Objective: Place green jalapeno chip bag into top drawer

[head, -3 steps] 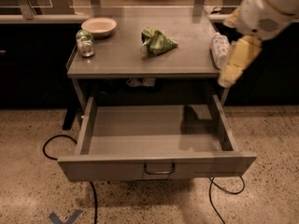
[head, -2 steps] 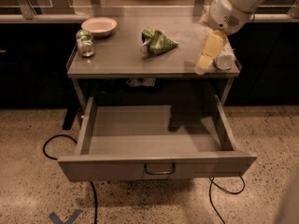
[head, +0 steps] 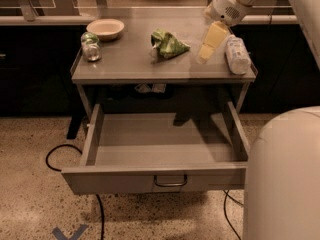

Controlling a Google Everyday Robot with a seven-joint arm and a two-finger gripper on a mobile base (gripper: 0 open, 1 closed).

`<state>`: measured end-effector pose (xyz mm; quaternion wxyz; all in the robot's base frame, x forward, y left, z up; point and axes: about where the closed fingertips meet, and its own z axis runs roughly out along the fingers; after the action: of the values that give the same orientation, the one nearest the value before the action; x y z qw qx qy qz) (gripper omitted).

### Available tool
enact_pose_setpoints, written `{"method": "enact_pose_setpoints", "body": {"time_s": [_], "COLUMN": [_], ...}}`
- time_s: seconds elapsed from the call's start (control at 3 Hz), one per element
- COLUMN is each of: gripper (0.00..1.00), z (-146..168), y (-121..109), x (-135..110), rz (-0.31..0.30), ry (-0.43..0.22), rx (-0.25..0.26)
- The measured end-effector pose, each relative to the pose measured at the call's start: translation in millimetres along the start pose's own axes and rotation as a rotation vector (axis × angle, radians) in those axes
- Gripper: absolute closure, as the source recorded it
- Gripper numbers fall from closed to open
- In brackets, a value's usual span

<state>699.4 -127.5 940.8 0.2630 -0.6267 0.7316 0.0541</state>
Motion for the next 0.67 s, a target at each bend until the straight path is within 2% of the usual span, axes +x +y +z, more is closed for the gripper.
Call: {"method": "enact_pose_setpoints", "body": {"time_s": [0.33, 0.67], "gripper": [0.00, 0.00], "z": [18.5, 75.0], "y": [-2.4, 0.0], "x": [-3.8, -42.7], "rz": [-0.012, -0.095], "ry": [-0.043, -0.182], "rx": [-0.011, -0.116]}}
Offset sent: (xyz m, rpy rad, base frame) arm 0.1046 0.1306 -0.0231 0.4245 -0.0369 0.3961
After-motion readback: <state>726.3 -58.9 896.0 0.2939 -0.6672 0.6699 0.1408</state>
